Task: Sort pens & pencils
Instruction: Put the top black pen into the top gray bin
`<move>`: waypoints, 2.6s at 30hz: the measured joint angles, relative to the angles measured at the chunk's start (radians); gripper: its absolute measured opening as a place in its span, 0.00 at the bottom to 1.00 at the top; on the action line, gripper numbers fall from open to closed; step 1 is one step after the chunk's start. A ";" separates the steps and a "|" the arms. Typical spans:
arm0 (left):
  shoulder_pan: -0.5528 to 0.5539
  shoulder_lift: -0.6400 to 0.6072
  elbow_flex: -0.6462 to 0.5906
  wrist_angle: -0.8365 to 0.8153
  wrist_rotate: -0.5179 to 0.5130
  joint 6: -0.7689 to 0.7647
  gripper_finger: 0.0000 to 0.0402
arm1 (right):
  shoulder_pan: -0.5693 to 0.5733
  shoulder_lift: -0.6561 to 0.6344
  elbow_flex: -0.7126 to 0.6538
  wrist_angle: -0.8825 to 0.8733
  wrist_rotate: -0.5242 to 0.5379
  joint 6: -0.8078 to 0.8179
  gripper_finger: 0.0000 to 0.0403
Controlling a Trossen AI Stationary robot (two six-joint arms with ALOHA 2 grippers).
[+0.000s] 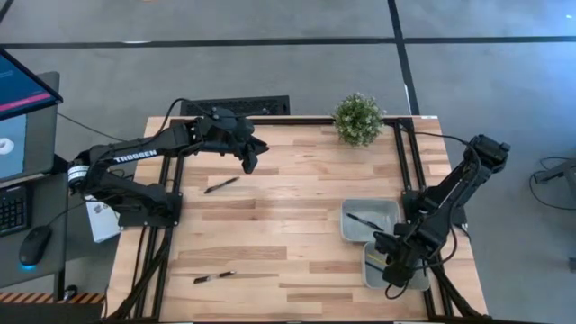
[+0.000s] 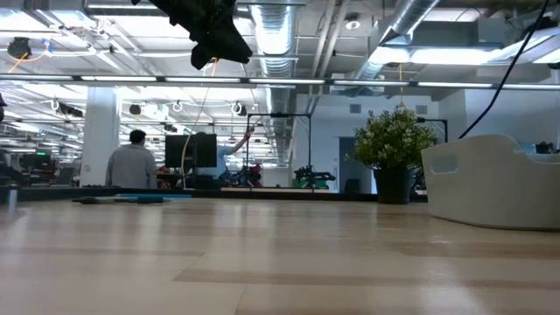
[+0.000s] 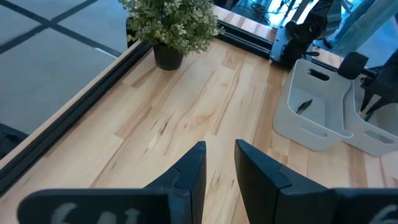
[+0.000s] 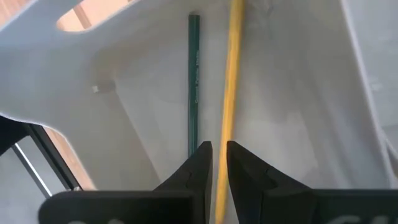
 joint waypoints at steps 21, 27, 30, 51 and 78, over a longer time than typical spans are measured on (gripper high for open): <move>-0.068 -0.041 0.000 0.003 0.041 0.012 0.19 | -0.062 -0.039 0.220 -0.195 0.000 -0.216 0.18; -0.128 -0.109 0.000 0.002 -0.041 0.014 0.19 | -0.159 -0.075 0.336 -0.379 0.108 -0.346 0.18; -0.167 -0.165 0.000 -0.006 -0.098 0.027 0.19 | -0.234 -0.095 0.376 -0.384 0.196 -0.440 0.18; -0.162 -0.318 0.000 -0.529 -0.367 -0.034 0.19 | -1.006 0.031 0.458 0.407 0.150 -1.135 0.18; -0.032 -0.134 -0.001 -0.882 -0.267 -0.129 0.70 | -1.156 0.253 0.457 0.691 0.074 -1.135 0.18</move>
